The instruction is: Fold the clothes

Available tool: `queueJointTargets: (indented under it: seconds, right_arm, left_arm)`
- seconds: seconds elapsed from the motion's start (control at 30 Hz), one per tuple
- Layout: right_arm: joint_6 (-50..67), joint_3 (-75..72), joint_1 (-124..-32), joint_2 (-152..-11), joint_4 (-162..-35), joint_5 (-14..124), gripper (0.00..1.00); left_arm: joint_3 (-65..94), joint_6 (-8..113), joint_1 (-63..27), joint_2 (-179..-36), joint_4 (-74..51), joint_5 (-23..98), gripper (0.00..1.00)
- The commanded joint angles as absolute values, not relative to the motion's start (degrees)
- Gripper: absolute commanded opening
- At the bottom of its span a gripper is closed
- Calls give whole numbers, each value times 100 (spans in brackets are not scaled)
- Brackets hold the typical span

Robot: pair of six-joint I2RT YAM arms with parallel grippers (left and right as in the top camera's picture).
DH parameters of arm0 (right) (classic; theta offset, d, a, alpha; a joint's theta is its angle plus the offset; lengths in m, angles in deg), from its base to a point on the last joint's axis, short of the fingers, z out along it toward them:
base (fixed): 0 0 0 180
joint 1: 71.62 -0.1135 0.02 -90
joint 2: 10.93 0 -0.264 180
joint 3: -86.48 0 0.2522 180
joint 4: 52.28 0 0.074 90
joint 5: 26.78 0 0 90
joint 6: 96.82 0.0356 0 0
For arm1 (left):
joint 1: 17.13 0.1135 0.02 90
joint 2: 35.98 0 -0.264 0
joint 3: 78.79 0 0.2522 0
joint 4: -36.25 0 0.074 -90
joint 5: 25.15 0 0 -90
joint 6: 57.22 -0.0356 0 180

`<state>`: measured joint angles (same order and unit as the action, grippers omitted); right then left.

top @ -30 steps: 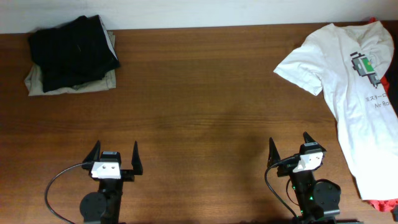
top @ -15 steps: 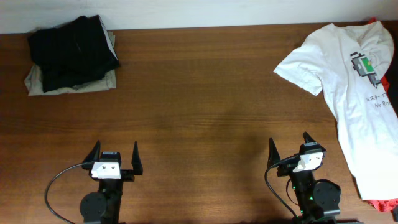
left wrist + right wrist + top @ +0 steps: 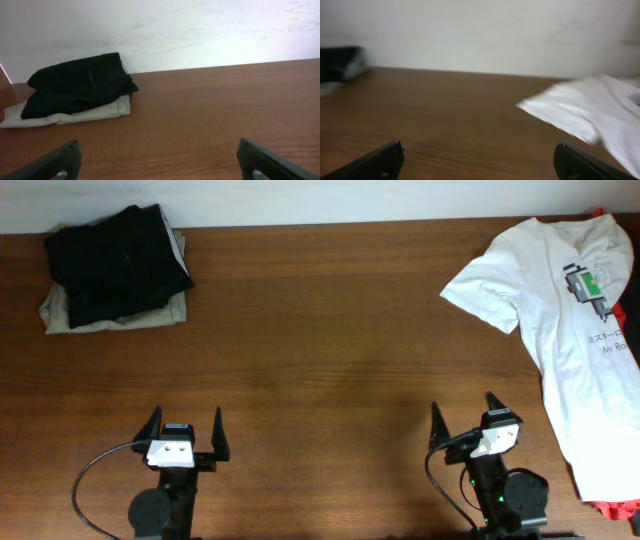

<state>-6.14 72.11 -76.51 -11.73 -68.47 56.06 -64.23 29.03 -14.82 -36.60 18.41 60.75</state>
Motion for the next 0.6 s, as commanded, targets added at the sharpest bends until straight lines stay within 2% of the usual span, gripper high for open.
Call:
queueJointTargets:
  seconds: [0.0, 0.07, 0.13, 0.23, 0.27, 0.33, 0.4, 0.5, 0.57]
  right_arm:
    - [416, 7240, -7681, -1112, -6819, 3256, 99]
    - [645, 7240, -7681, -1112, -6707, 2839, 99]
    - [1089, 7240, -7683, -1112, -6174, 2736, 99]
    - [988, 7238, -7681, -1114, -5057, 2795, 99]
    - [752, 7144, -7681, -1118, -4802, 3016, 99]
    - [-98, 6455, -7679, -1405, -5232, 4212, 99]
    - [-775, 5660, -7679, -2268, -5693, 5060, 99]
    - [-1223, 3946, -7655, -5138, -5883, 6273, 99]
    - [-1407, 2794, -7515, -6782, -6227, 6260, 99]
  left_arm:
    - [-6449, 2793, -1515, -3638, 1826, 6011, 99]
    - [-6449, 2793, -1515, -3636, 1826, 6011, 99]
    - [-6449, 2793, -1515, -3638, 1826, 6011, 99]
    - [-6449, 2793, -1515, -3638, 1826, 6011, 99]
    - [-6449, 2793, -1515, -3638, 1826, 6011, 99]
    - [-6449, 2793, -1515, -3638, 1826, 6011, 99]
    - [-6449, 2793, -1515, -3638, 1826, 6011, 99]
    - [-6449, 2793, -1515, -3638, 1826, 6011, 99]
    - [-6449, 2793, -1515, -3638, 1826, 6011, 99]
